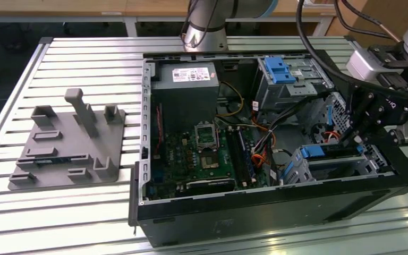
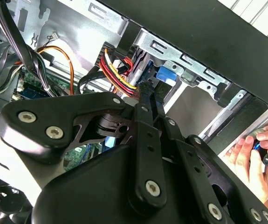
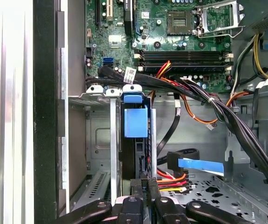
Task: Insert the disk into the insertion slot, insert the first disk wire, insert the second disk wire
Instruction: 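Insert the first disk wire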
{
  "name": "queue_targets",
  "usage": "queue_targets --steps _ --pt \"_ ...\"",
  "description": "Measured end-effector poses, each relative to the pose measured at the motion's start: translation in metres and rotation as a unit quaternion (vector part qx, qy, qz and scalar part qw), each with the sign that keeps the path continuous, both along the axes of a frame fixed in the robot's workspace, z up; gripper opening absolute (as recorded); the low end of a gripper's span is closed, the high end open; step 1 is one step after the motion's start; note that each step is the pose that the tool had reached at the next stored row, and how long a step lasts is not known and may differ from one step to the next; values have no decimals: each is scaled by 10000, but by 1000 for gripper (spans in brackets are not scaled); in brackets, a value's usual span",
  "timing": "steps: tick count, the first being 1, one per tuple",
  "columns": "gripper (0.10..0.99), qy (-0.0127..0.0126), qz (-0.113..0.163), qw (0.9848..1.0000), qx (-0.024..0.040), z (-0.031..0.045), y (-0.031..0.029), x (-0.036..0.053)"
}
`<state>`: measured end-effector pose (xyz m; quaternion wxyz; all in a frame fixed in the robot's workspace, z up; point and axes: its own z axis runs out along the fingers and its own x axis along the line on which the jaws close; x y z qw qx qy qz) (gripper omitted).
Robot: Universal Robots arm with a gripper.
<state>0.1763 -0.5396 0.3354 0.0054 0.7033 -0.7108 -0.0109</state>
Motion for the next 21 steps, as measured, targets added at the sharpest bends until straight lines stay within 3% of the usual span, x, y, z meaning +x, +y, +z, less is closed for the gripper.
queue_targets --steps 21 --pt "165 0 3 10000 1 -50 8 4"
